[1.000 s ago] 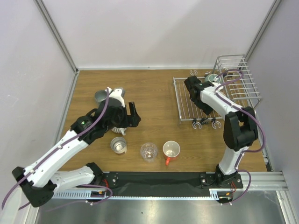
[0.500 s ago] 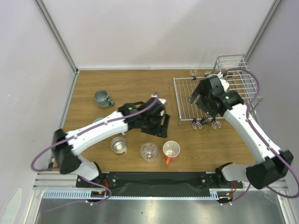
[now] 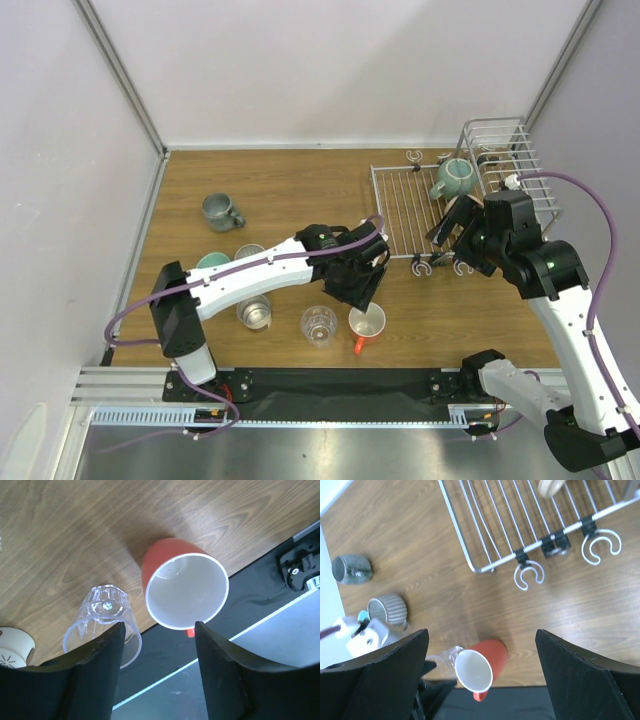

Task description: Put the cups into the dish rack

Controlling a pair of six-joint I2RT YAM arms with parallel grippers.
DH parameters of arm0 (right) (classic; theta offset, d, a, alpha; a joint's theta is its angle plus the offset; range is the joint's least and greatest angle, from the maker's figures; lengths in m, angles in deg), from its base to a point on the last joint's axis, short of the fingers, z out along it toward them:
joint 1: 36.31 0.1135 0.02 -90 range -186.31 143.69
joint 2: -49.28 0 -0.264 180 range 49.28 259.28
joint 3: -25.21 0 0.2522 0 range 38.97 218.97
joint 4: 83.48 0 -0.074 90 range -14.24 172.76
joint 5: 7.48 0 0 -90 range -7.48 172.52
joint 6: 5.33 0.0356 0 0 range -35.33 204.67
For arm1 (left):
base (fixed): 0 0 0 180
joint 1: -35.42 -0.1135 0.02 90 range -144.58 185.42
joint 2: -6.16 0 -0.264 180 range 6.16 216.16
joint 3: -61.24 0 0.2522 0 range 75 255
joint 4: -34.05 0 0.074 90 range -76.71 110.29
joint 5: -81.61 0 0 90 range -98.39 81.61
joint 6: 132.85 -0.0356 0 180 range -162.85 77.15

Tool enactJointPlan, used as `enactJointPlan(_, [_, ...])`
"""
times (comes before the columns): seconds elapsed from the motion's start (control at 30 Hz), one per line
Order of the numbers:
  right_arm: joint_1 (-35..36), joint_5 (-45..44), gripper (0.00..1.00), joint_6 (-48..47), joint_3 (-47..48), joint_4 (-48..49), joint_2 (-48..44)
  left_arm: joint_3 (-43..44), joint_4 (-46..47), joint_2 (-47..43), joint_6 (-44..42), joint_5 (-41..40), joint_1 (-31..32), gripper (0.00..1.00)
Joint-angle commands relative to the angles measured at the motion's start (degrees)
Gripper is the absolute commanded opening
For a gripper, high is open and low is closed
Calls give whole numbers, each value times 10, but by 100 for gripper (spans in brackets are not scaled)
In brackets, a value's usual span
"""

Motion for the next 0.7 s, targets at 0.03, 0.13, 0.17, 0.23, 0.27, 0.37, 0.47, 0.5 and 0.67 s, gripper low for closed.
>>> enactJointPlan(0.03, [-1,28,95,-9,-8,-12,-8,-4,16,15,-35,4,3,60])
enactJointPlan(0.13, [0,34,95,-8,-6,-15,-10,-12,32,26,-48,-18,3,58])
enactJointPlan(0.17, [-1,35,95,-7,-6,-16,-12,-15,36,27,-49,-18,3,58])
enactJointPlan(0.23, [0,38,95,-6,-6,-20,-14,-22,51,35,-57,-13,3,57])
enactJointPlan(0.27, [-2,38,95,-4,-6,-21,-17,-24,58,38,-59,-12,3,56])
enactJointPlan(0.37, [-1,39,95,-4,-3,-26,-23,-31,73,54,-71,-10,3,49])
enactJointPlan(0.47, [-1,40,95,-9,3,-33,-26,-30,87,69,-81,-12,3,43])
enactJointPlan(0.5, [-1,38,95,-11,6,-36,-26,-33,92,70,-83,-12,3,43])
enactJointPlan(0.67, [-1,41,95,-18,21,-50,-24,-39,107,82,-93,-17,2,28])
